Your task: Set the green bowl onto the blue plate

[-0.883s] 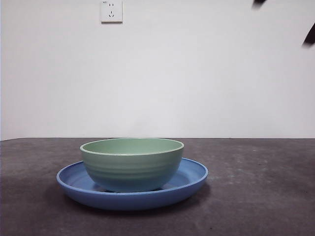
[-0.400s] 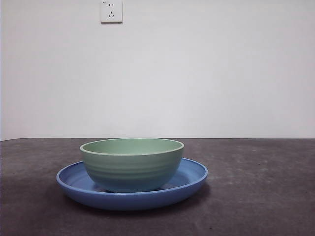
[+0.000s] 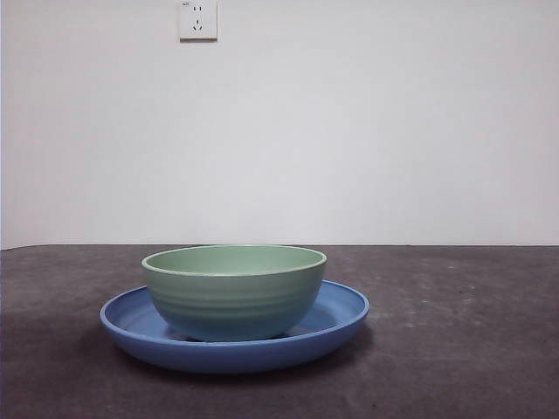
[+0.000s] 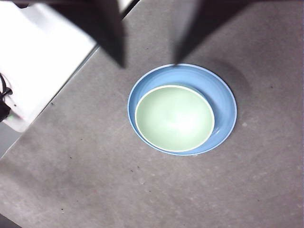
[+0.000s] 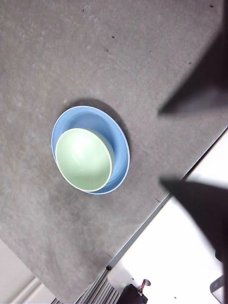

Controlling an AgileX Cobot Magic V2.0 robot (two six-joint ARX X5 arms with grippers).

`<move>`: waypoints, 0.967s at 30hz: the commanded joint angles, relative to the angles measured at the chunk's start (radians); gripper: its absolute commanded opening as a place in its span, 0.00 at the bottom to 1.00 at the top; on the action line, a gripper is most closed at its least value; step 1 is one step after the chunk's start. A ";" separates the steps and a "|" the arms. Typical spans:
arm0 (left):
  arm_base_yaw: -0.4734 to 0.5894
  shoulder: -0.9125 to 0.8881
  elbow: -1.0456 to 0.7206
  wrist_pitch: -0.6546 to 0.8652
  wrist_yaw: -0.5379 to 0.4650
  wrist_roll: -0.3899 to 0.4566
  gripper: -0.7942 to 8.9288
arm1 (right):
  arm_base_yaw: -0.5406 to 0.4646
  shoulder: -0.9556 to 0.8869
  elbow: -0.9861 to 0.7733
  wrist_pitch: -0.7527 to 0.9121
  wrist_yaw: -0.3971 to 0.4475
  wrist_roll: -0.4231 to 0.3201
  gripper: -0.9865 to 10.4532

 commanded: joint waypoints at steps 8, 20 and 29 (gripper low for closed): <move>-0.006 0.005 0.008 0.011 0.000 -0.009 0.11 | 0.007 0.005 0.018 0.012 0.005 -0.008 0.11; 0.092 -0.034 -0.018 0.027 0.003 -0.009 0.11 | 0.007 0.005 0.018 0.012 0.004 -0.008 0.11; 0.400 -0.315 -0.348 0.333 -0.002 0.040 0.11 | 0.007 0.006 0.018 0.012 0.004 -0.008 0.11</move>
